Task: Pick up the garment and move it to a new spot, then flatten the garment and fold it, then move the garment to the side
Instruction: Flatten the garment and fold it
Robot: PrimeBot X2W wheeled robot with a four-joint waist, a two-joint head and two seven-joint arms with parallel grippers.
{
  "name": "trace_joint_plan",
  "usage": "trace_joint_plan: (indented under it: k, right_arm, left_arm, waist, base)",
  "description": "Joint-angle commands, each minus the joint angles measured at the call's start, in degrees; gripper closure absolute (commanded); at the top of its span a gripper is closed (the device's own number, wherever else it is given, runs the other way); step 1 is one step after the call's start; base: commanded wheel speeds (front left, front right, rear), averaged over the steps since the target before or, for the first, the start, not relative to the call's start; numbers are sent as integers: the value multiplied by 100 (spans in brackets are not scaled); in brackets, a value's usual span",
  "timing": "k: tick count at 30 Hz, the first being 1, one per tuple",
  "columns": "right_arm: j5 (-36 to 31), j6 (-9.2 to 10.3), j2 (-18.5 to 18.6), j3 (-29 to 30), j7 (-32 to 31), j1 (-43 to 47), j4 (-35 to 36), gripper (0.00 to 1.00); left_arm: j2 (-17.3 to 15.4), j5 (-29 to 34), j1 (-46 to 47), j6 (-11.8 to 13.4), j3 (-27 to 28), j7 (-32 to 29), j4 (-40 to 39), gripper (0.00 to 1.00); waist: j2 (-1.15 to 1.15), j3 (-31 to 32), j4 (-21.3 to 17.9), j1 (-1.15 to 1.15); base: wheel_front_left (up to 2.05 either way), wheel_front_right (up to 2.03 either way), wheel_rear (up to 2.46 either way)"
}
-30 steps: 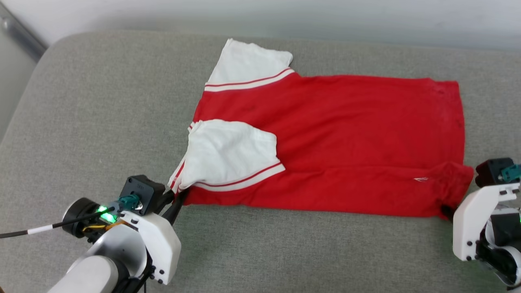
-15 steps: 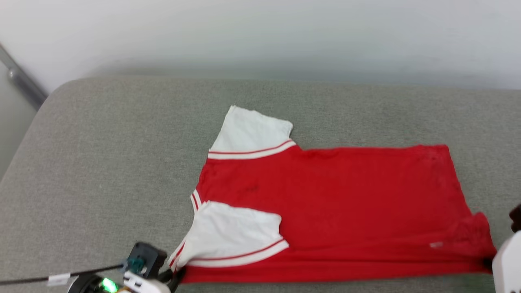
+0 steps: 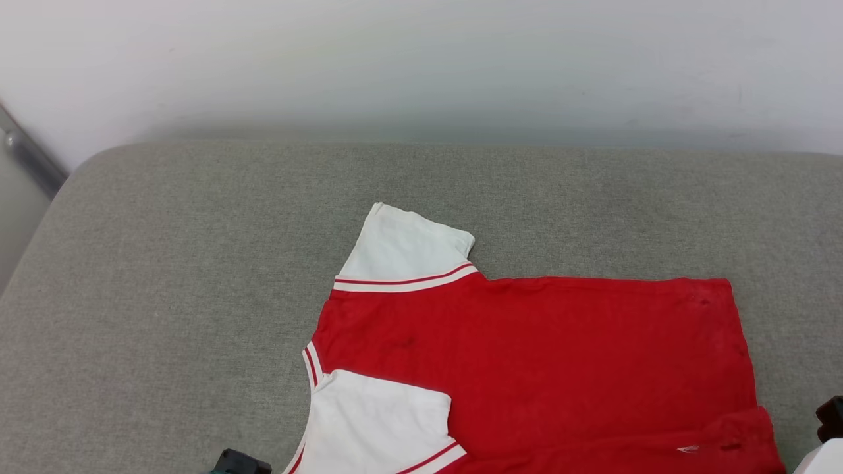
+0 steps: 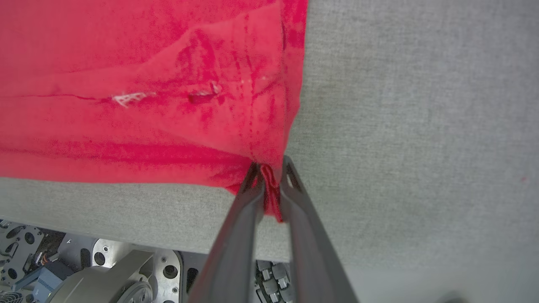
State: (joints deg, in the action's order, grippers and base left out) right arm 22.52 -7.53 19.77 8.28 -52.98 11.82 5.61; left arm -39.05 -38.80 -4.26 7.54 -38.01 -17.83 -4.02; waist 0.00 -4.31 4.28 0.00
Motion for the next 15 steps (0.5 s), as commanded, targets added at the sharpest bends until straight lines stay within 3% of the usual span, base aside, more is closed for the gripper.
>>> trace_joint_plan:
  k: [1, 7, 15]
  right_arm:
    - [-45, 7, -43, 37, 104, -20, -64, 0]
    - [14, 5, 39, -71, 552, -244, -70, 0]
    - [52, 5, -153, 114, 1849, -766, 163, 0]
  left_arm:
    - [14, 8, 3, -25, 25, 70, 44, 0]
    - [136, 112, 217, -49, 148, 531, 29, 0]
    - [439, 379, 630, 175, 686, 1822, -91, 0]
  waist:
    - [0, 16, -4, 0]
    - [0, 107, -13, 0]
    - [0, 210, -29, 0]
  base:
    - [0, 0, 0]
    - [0, 0, 0]
    - [0, 0, 0]
